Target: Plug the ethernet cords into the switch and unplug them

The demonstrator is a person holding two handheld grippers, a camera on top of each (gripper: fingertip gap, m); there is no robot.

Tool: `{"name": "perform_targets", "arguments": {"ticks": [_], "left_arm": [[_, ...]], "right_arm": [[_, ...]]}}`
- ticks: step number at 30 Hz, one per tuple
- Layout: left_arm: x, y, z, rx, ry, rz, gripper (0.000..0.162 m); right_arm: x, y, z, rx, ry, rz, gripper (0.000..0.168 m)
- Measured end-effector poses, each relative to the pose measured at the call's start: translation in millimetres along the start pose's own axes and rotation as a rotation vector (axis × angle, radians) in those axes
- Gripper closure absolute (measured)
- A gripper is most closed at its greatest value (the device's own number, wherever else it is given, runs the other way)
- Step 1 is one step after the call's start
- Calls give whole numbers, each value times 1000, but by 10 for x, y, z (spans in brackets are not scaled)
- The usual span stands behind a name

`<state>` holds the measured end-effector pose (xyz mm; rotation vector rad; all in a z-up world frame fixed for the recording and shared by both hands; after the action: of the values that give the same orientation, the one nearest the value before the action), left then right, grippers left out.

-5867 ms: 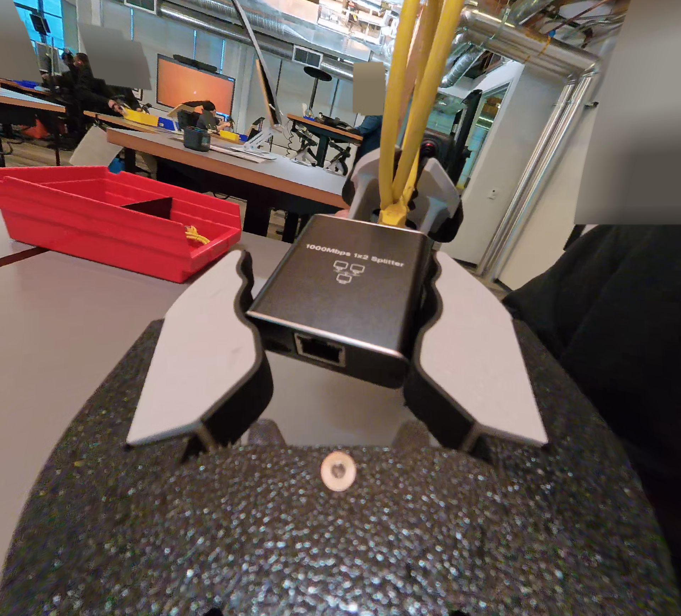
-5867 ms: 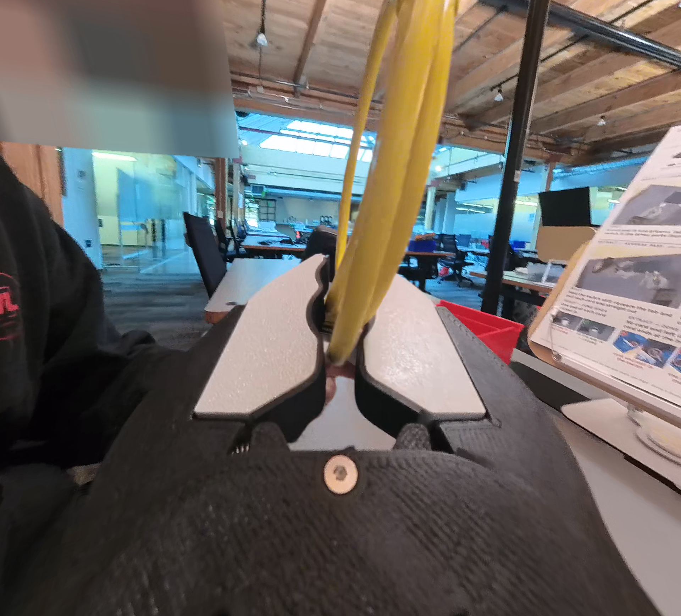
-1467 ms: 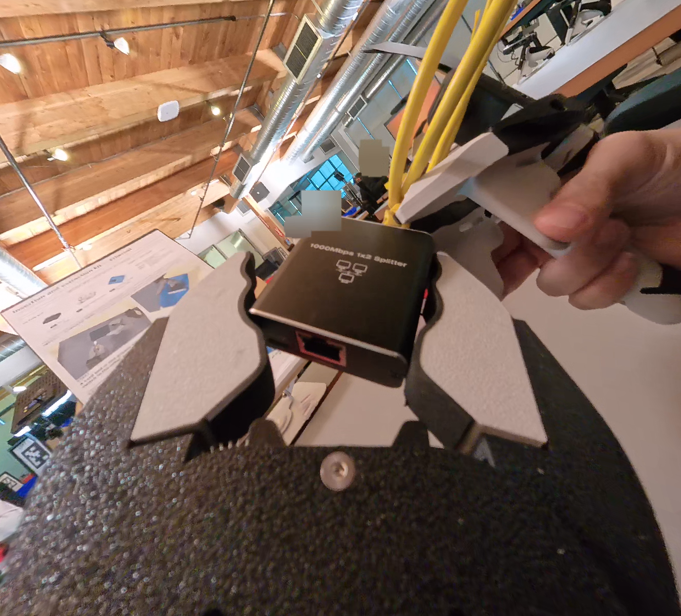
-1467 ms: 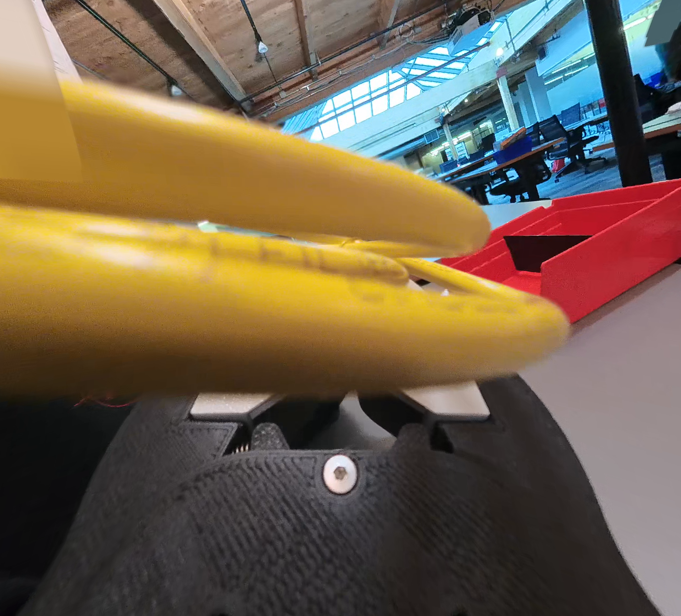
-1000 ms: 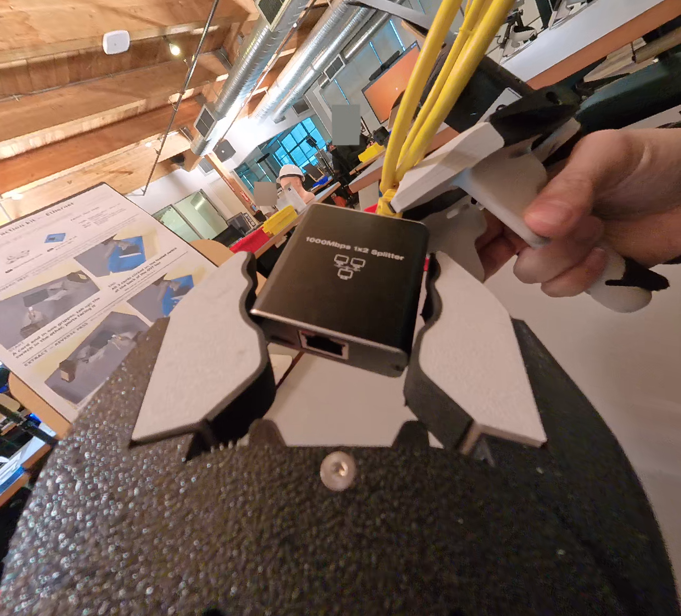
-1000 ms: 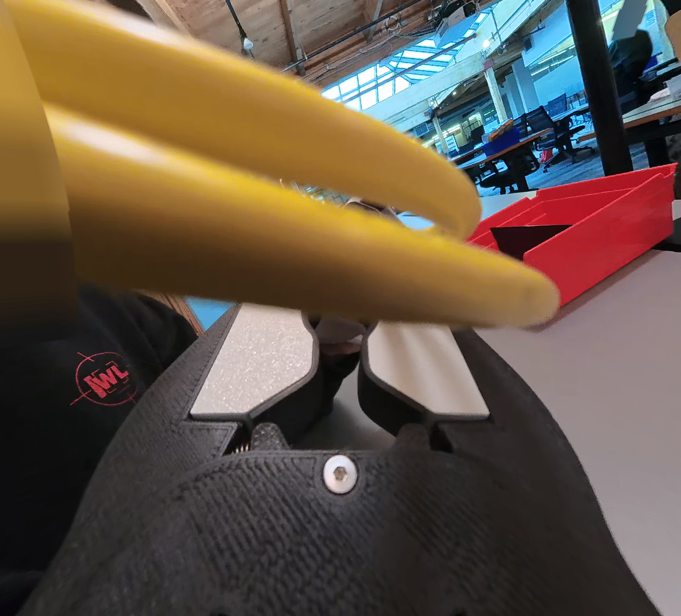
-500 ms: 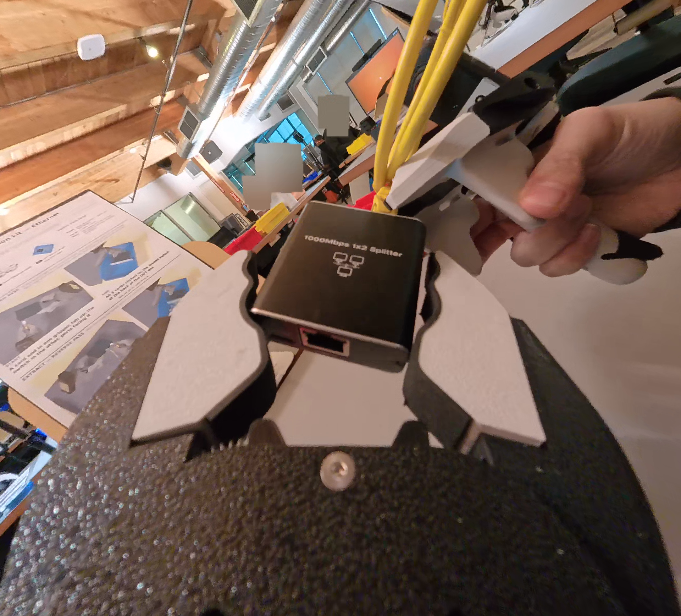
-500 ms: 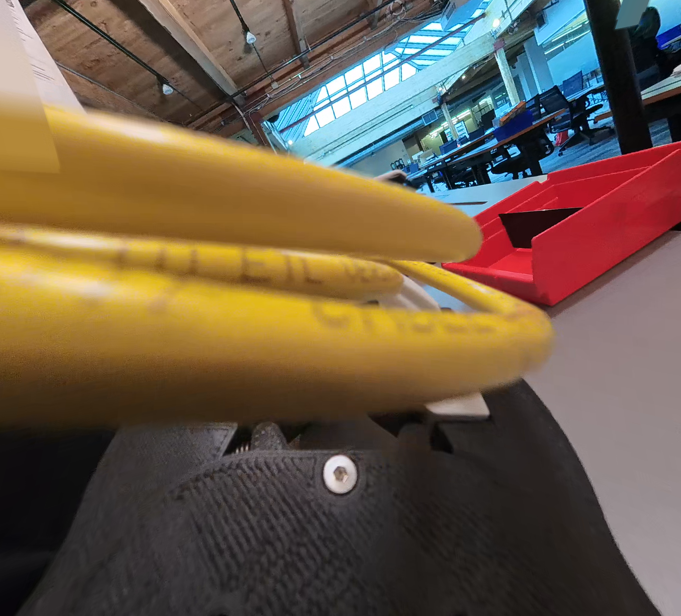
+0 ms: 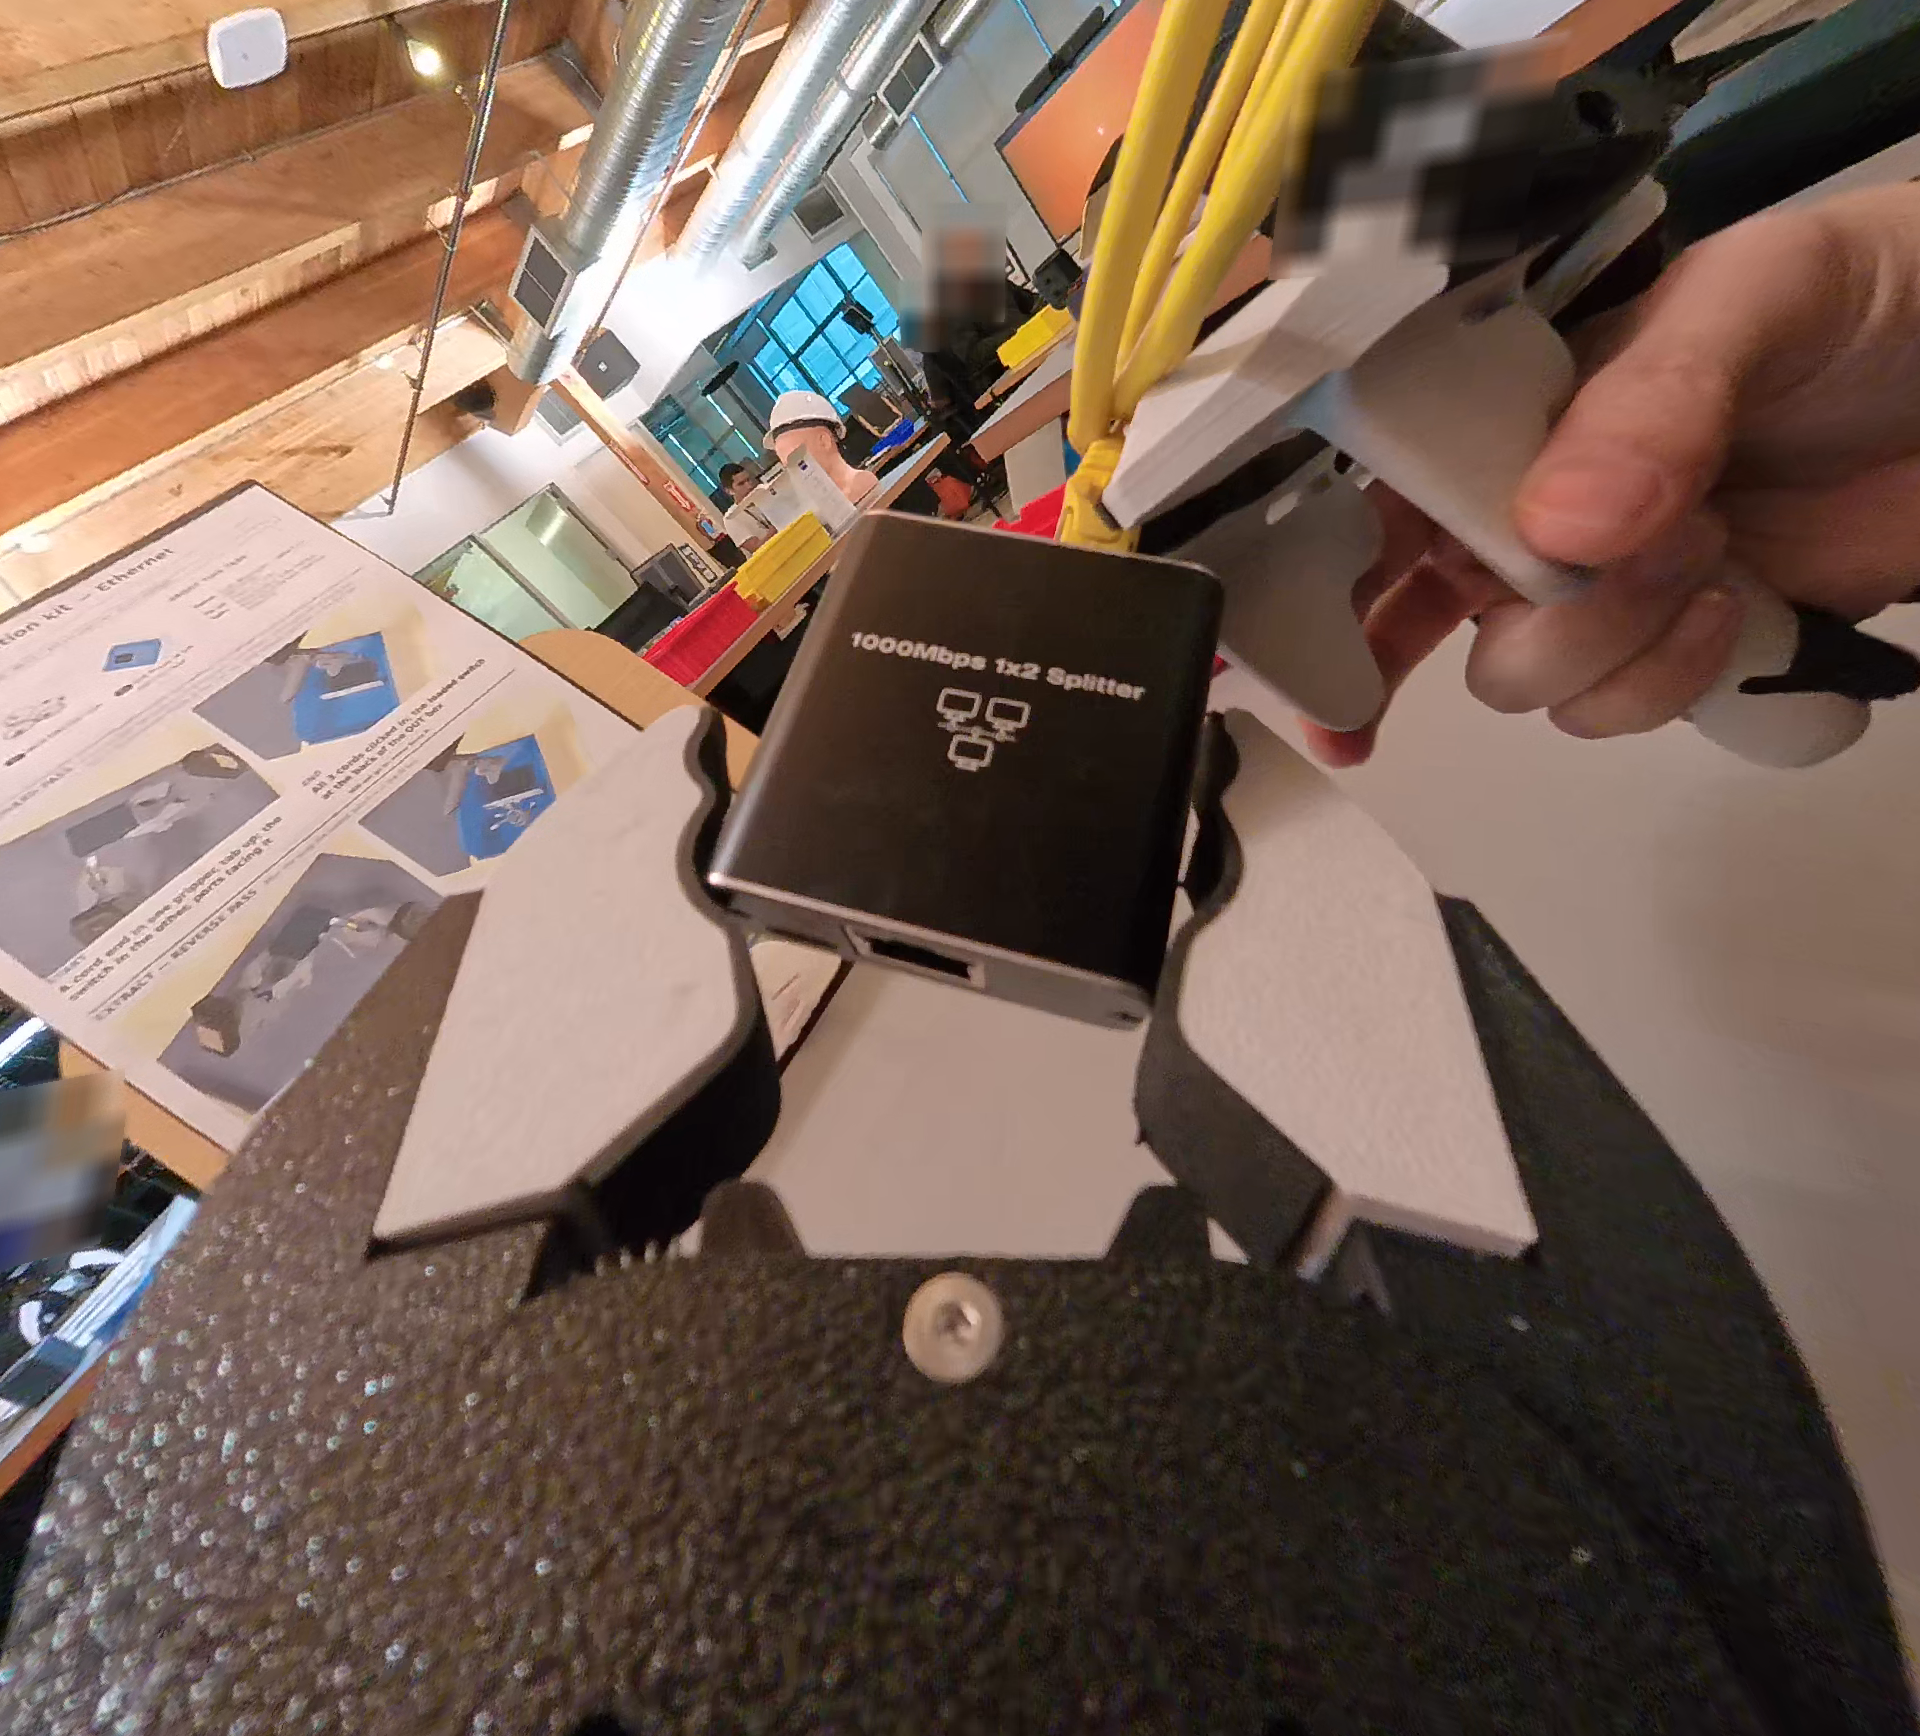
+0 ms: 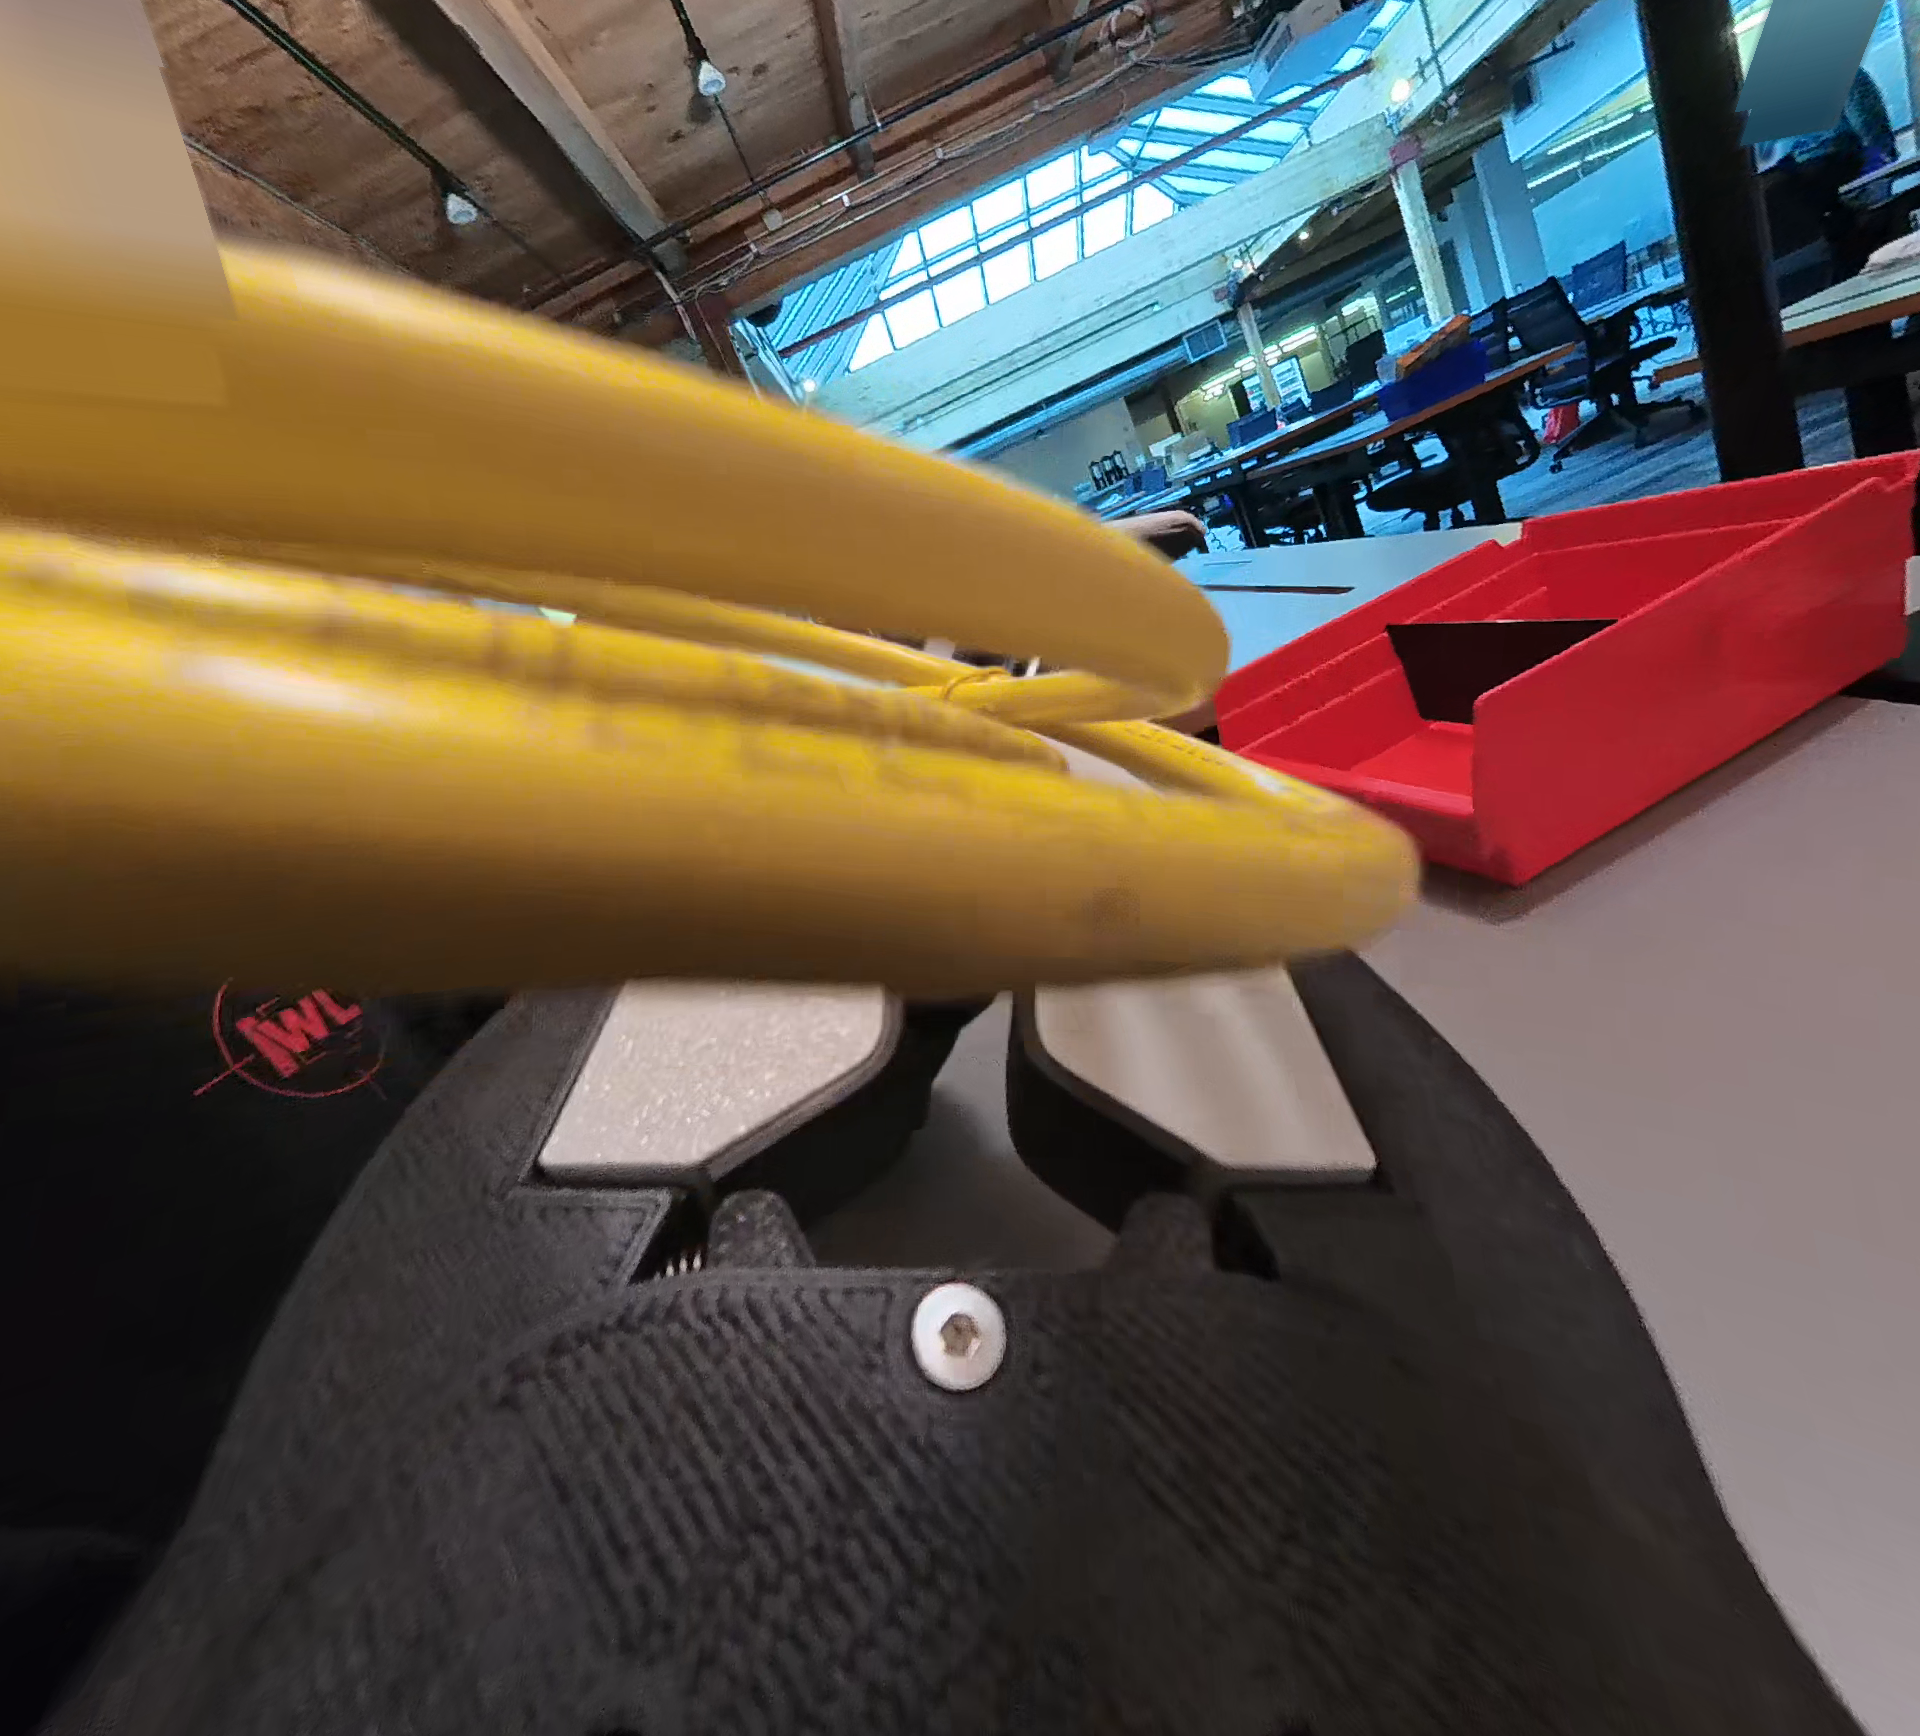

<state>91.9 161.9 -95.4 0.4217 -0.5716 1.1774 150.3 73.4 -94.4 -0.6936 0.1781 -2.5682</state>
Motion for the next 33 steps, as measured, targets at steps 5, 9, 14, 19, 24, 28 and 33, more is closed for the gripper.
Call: {"name": "perform_targets", "arguments": {"ticks": [5,9,14,19,24,28,33], "left_arm": [[-4,11,5,-8,-11,8,77],[6,28,22,8,-79,63,76],[52,16,13,116,-206,234,77],[50,-3,27,168,-245,294,77],[57,-8,19,192,-254,321,77],[55,-31,-6,234,-243,328,77],[52,-49,-18,264,-227,328,77]], "right_arm": [[16,0,1,13,27,6,153],[41,-4,14,23,40,5,153],[33,-21,23,-75,3,-18,154],[-18,-8,16,-134,-57,-9,154],[-6,-7,23,-138,-16,-32,154],[-38,-1,9,-165,-42,-47,153],[-55,11,27,-149,-62,-45,153]]}}
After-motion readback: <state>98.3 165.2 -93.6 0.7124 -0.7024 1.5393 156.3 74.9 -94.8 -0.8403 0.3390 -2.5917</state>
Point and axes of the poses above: each gripper's, where its closed fingertips meet, y back along the fingers, z out of its top, x = y × z across the jaws, the point moved 6 cm from there along y, back along the fingers, and after that the axes turned 7 degrees about -z, right-handed, at the moved point
